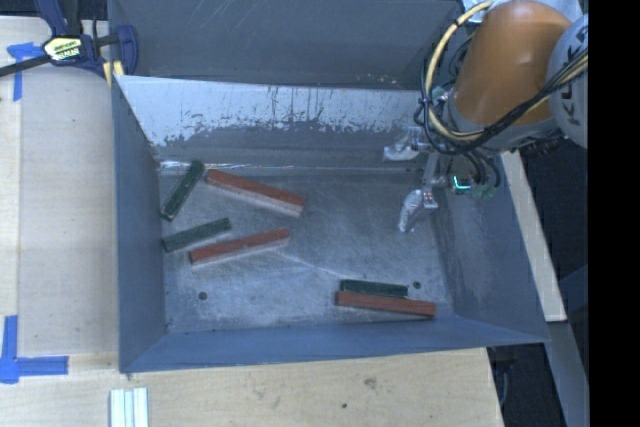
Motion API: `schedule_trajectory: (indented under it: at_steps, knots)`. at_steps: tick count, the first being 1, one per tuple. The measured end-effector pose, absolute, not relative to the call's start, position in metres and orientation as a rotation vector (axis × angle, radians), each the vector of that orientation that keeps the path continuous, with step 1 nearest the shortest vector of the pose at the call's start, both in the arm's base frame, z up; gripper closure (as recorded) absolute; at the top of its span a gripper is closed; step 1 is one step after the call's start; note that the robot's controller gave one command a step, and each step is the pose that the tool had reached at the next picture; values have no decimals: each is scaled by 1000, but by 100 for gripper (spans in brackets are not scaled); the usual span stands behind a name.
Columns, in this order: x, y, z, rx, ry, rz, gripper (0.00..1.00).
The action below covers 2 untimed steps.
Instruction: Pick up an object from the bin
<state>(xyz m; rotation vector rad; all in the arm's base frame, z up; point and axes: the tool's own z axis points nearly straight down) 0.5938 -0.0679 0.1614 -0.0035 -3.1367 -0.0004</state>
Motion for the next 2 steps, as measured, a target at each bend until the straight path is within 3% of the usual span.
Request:
schedule_trajectory:
  at_steps: [1, 2]
  knots:
    - [596, -68, 166, -1, -3145, 1, 0]
    - [560, -51, 152, 124, -3145, 2, 0]
